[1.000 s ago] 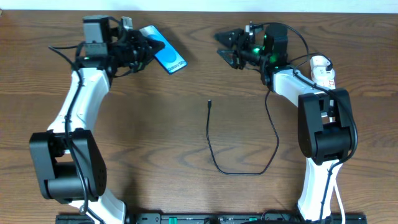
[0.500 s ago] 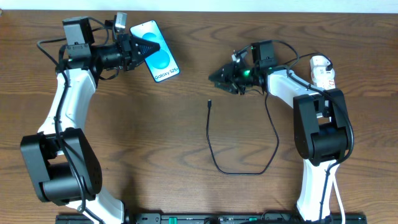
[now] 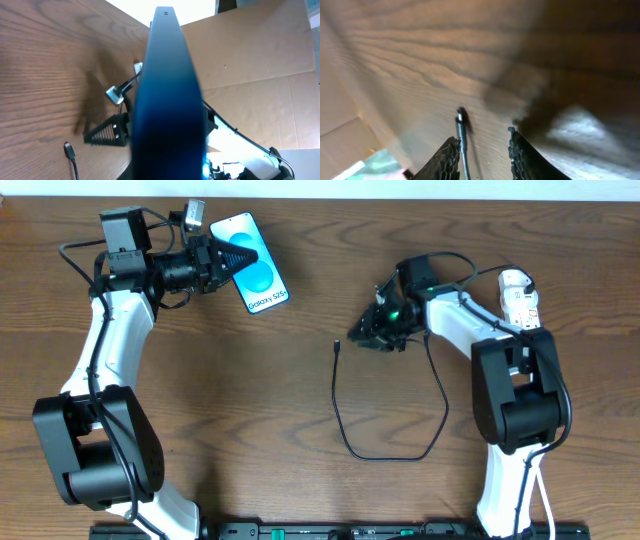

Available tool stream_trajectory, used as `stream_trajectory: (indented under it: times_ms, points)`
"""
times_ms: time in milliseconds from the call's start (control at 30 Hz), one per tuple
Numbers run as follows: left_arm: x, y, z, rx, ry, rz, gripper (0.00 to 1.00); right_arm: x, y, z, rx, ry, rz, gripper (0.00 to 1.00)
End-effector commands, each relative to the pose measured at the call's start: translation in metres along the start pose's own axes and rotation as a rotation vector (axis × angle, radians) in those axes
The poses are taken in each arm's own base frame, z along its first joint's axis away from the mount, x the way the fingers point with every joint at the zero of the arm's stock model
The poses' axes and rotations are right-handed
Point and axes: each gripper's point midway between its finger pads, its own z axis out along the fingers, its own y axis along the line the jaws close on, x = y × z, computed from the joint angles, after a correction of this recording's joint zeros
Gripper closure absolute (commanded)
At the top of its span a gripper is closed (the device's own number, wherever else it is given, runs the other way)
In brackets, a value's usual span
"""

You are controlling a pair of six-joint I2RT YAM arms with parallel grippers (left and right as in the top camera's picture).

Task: Plug charger to phone and switch on socket
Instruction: 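Lower the right gripper and grasp the black cable's USB-C plug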

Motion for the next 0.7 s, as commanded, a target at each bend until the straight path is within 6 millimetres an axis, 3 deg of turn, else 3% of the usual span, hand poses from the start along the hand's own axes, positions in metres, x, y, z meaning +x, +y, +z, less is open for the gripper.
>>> stream_trajectory:
  times_ms: [0, 267, 667]
  points:
    - [-0.001, -0.02, -0.004, 0.041, 0.01, 0.067, 0.93, 0.011, 0.015, 0.006, 0.041, -0.004, -0.094, 0.69]
    - [-0.001, -0.02, -0.004, 0.042, 0.011, 0.062, 0.93, 0.031, 0.027, 0.021, 0.062, 0.034, -0.138, 0.69]
    - [-0.001, -0.02, -0.004, 0.041, 0.011, 0.039, 0.93, 0.046, 0.014, 0.038, 0.15, 0.063, -0.095, 0.76]
